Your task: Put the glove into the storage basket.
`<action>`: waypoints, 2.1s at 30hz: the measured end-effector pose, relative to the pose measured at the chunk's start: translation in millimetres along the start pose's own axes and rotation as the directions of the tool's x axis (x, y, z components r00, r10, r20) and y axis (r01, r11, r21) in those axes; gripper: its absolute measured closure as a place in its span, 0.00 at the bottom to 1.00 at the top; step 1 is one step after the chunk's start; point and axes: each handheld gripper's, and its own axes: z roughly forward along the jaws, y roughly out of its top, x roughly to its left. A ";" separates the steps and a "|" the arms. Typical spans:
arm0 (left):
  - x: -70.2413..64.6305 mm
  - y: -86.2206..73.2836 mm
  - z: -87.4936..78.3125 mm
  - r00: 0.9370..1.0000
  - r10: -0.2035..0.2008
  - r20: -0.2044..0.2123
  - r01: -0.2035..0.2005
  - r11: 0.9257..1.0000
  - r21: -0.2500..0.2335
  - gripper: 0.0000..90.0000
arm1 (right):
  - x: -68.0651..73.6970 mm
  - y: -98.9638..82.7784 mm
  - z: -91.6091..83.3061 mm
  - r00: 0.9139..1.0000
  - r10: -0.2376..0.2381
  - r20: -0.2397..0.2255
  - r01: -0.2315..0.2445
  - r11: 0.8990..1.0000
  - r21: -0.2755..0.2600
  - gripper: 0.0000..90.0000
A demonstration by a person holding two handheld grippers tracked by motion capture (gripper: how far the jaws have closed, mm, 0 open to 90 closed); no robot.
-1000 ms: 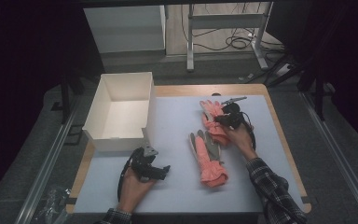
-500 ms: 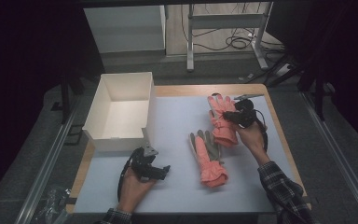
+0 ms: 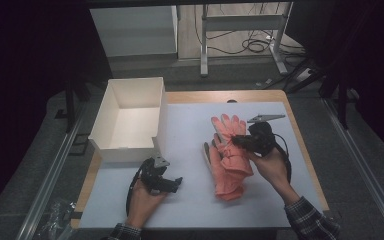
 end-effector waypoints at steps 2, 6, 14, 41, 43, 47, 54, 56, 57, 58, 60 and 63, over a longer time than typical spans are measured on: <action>0.0 0.0 -0.1 1.000 0.001 0.000 -0.001 1.000 0.001 0.02 | 10.0 -5.8 -1.4 1.000 -0.005 -0.010 0.005 1.000 0.009 0.94; 0.1 0.0 0.0 1.000 0.000 0.000 0.000 1.000 0.001 0.02 | 24.6 -20.5 3.6 0.999 -0.005 -0.036 0.006 1.000 0.028 0.94; 0.0 0.0 -0.1 1.000 0.001 0.000 -0.001 1.000 0.001 0.02 | 25.1 -46.0 33.3 1.000 -0.003 -0.021 0.004 0.998 0.064 0.88; 0.0 0.0 -0.2 1.000 0.002 0.000 -0.002 1.000 0.004 0.02 | -24.0 -89.7 -2.7 0.998 -0.052 -0.019 0.053 0.997 0.056 0.71; 0.0 0.0 -0.2 1.000 0.002 0.000 -0.002 1.000 0.003 0.02 | -22.1 -99.4 -3.0 0.997 -0.056 -0.045 0.059 0.997 0.057 0.80; 0.0 0.0 -0.2 1.000 0.002 -0.001 -0.002 1.000 0.003 0.02 | -14.5 -115.1 -1.5 0.991 -0.071 -0.111 0.079 0.995 0.065 0.90; 0.1 0.0 -0.2 1.000 0.003 0.000 -0.003 1.000 0.004 0.02 | 0.4 -120.4 10.2 0.981 -0.068 -0.179 0.083 0.994 0.077 0.99; 0.2 0.0 -0.2 1.000 0.002 0.001 -0.002 1.000 0.005 0.02 | 3.5 -120.0 12.9 0.980 -0.075 -0.183 0.091 0.993 0.078 0.99; 0.2 0.0 -0.2 1.000 0.002 0.001 -0.002 1.000 0.005 0.02 | 3.5 -120.0 12.9 0.980 -0.075 -0.183 0.091 0.993 0.078 0.99; 0.2 0.1 -0.3 1.000 0.002 0.001 -0.002 1.000 0.005 0.02 | 5.2 -119.9 14.3 0.979 -0.076 -0.190 0.092 0.993 0.078 0.99; 0.3 0.3 -0.3 1.000 0.001 0.002 -0.001 1.000 0.008 0.02 | 11.2 -118.7 19.7 0.977 -0.072 -0.203 0.089 0.993 0.075 0.98; 0.3 0.4 -0.5 1.000 0.001 0.002 -0.001 1.000 0.009 0.02 | 16.7 -116.5 25.4 0.975 -0.076 -0.210 0.094 0.993 0.074 0.98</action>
